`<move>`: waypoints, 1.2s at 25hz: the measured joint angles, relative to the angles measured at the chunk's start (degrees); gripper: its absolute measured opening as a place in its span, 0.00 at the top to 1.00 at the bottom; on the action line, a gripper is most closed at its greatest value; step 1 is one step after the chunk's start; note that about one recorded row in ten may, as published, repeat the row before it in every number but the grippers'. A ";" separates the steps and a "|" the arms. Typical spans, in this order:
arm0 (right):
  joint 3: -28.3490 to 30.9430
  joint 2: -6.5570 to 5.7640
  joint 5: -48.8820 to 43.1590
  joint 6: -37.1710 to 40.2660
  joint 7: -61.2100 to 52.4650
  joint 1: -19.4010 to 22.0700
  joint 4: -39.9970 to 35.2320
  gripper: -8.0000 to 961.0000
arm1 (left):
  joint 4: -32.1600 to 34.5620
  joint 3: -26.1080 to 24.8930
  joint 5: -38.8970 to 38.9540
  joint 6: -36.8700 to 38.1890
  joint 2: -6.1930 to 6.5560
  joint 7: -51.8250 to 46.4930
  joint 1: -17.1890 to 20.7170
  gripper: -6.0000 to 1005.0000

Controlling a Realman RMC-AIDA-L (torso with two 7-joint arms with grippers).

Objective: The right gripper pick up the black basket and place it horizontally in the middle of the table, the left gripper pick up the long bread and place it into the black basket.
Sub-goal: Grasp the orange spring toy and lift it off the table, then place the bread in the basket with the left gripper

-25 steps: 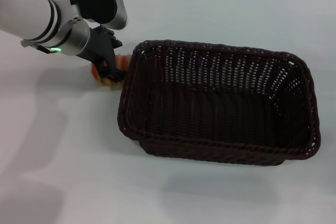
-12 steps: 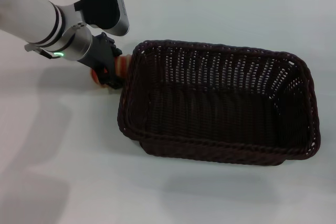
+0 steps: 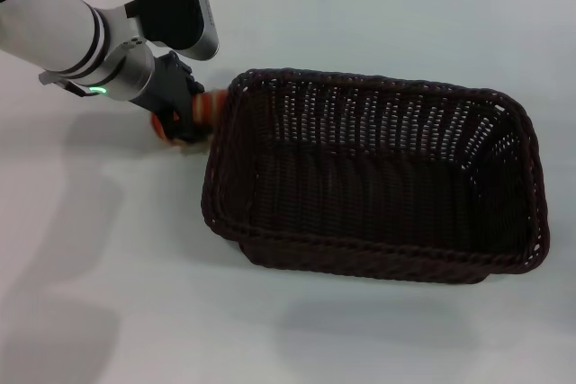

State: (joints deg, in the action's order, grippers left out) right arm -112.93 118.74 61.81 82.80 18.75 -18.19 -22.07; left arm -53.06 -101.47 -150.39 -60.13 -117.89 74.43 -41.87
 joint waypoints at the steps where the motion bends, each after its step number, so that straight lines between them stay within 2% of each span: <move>1: 0.00 0.00 -0.03 0.00 0.00 0.02 -0.10 0.65 | 0.13 -0.11 -0.42 0.15 0.01 -0.30 -0.04 0.36; 9: 0.00 -0.07 -0.17 0.01 0.00 0.39 -0.60 0.65 | -1.54 -1.97 -1.14 0.29 0.05 -0.67 0.42 0.46; 11: 0.00 -0.09 -0.22 -0.02 -0.12 0.44 -0.61 0.65 | -7.64 -7.23 0.00 -0.10 0.06 -0.30 1.79 0.48; 12: 0.00 -0.11 -0.27 -0.02 -0.33 0.43 -0.61 0.65 | -12.86 -11.44 3.15 -1.37 0.14 0.54 2.64 0.49; 13: 0.00 -0.11 -0.27 -0.02 -0.33 0.43 -0.61 0.65 | -12.86 -11.44 3.15 -1.37 0.14 0.54 2.64 0.49; 16: -0.01 -0.17 -0.36 0.01 -0.42 0.27 -0.61 0.65 | -20.72 -15.81 10.80 -6.79 0.65 1.28 3.31 0.50; 17: -0.01 -0.17 -0.36 0.01 -0.42 0.27 -0.61 0.65 | -20.72 -15.81 10.80 -6.79 0.65 1.28 3.31 0.51; 18: 0.00 -0.21 -0.44 0.05 -0.45 0.13 -0.60 0.66 | -26.15 -17.27 14.67 -12.93 0.42 1.01 3.72 0.51; 20: 0.00 -0.31 -0.46 0.04 -0.48 0.06 -0.60 0.66 | -28.12 -17.46 15.98 -15.53 0.23 0.65 4.04 0.52; 21: 0.00 -0.31 -0.46 0.04 -0.48 0.06 -0.60 0.66 | -31.48 -16.98 18.39 -19.72 -0.09 -0.32 4.94 0.52; 22: 0.05 -0.41 -0.47 0.00 -0.51 0.03 -0.60 0.66 | -32.19 -16.76 19.05 -20.83 -0.18 -0.63 5.24 0.53; 23: 0.34 -0.64 -0.47 -0.05 -0.59 0.01 -0.56 0.66 | -34.01 -14.68 21.26 -23.10 -0.24 -2.43 6.23 0.53; 24: 0.34 -0.64 -0.47 -0.05 -0.59 0.01 -0.56 0.66 | -34.01 -14.68 21.26 -23.10 -0.24 -2.43 6.23 0.53; 25: 0.42 -0.73 -0.48 -0.06 -0.62 -0.01 -0.53 0.66 | -35.26 -11.50 23.28 -24.37 -0.27 -4.60 7.50 0.54; 26: 0.49 -0.86 -0.47 -0.06 -0.65 -0.03 -0.50 0.66 | -35.26 -11.50 23.28 -24.37 -0.27 -4.60 7.50 0.55; 27: 0.49 -0.96 -0.47 -0.08 -0.69 -0.07 -0.49 0.65 | -35.81 -4.28 25.16 -22.37 -0.43 -8.35 10.33 0.55; 30: 0.52 -1.29 -0.48 -0.10 -0.76 -0.10 -0.53 0.65 | -35.56 4.26 25.03 -15.80 -0.49 -11.56 13.18 0.58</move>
State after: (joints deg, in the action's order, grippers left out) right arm -112.41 117.46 61.34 82.70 17.99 -18.28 -22.60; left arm -88.62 -97.22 -125.36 -75.93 -118.38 62.87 -28.68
